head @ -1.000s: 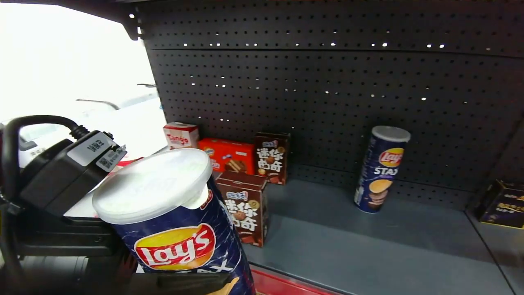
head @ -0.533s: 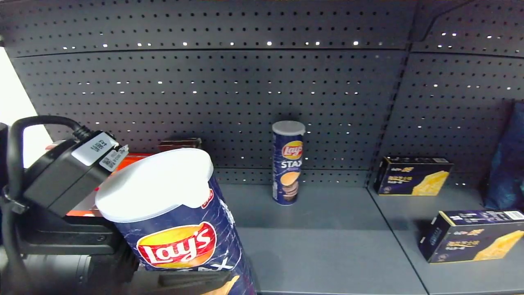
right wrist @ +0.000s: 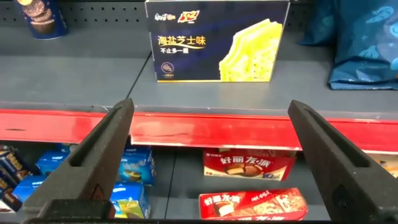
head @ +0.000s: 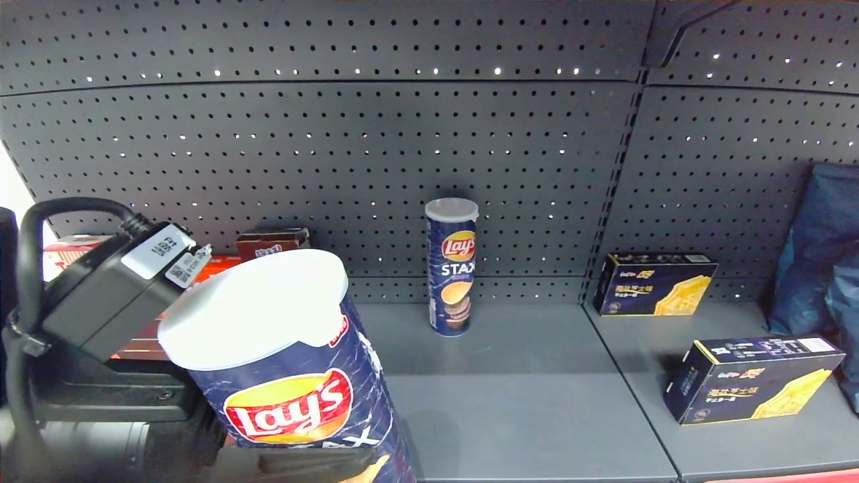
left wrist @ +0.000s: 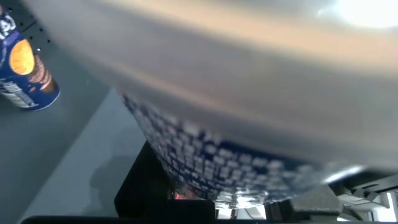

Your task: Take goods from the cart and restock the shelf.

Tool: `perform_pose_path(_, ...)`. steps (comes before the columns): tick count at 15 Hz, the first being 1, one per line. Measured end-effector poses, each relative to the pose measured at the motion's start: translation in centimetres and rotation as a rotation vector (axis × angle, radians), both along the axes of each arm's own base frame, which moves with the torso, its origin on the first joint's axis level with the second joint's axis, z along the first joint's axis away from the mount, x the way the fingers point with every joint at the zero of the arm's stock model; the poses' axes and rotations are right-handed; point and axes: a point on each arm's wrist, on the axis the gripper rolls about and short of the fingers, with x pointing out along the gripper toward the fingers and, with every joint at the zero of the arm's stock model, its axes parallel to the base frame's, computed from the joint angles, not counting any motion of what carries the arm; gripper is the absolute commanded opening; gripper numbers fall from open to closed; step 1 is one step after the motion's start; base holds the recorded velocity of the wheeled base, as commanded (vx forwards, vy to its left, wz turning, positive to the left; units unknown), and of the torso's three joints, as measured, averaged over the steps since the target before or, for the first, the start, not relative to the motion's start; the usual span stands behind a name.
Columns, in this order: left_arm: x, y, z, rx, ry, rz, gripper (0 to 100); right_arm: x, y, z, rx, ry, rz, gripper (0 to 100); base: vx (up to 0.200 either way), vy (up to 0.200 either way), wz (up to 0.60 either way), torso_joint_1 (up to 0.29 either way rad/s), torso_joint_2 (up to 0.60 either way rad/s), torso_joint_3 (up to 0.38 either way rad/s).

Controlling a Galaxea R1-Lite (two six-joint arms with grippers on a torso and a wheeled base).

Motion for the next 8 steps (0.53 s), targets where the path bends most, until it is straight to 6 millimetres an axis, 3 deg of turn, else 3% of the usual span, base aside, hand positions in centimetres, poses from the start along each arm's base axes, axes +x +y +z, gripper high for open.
perform_pose_path(8,-0.14,0.36,-0.73,0.012,0.017,0.014,0,0.39,-0.03,0.42,-0.045,0.042,0.051,100,0.0,0.0,0.0,0.0,0.0,0.0)
